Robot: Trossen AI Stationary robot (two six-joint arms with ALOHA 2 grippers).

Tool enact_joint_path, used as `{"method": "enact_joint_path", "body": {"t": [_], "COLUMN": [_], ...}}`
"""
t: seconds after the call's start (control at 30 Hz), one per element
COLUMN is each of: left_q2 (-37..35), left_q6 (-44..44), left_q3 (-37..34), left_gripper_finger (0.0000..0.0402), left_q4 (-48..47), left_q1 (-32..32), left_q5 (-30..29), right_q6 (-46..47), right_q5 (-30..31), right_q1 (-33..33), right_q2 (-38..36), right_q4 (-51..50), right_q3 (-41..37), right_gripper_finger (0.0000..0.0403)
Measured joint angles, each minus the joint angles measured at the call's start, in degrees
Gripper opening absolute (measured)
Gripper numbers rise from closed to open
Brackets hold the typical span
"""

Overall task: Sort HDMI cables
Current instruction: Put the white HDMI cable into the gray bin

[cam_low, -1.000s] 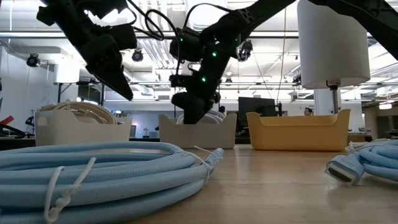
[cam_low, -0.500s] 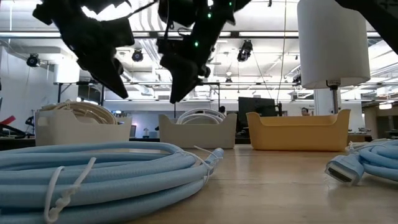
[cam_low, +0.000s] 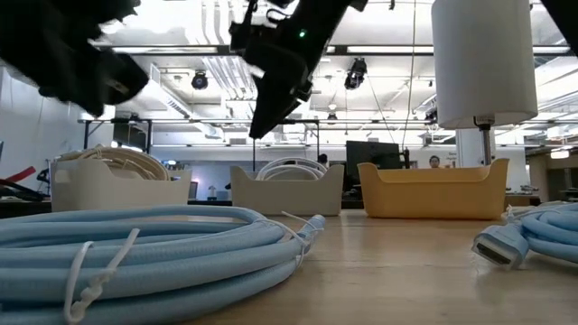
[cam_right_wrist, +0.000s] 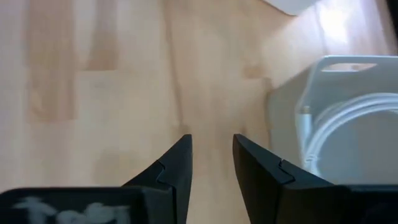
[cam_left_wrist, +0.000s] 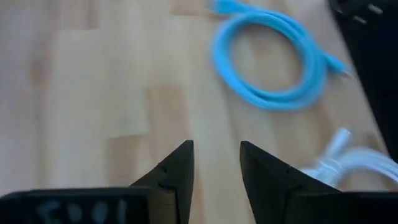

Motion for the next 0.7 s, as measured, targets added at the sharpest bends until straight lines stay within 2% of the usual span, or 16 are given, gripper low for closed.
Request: {"method": "enact_joint_path", "body": {"t": [0.4, 0.7], "left_q2": [4.2, 13.8], "left_q6": [-15.7, -25.9], "left_q3": [0.0, -0.1], "left_gripper_finger": [0.0186, 0.0189], "left_q4": [-1.1, -0.1], "left_q1": [-11.7, -17.7], "left_q5": [0.1, 1.7], "right_q6": [4.7, 4.5], "right_q5": [-0.6, -0.6], "right_q1": [3.4, 3.7], "right_q2": [-3.5, -3.5], "right_q4": [14.5, 17.5], "right_q3": [-9.6, -11.2], "right_gripper_finger": [0.01, 0.01]}}
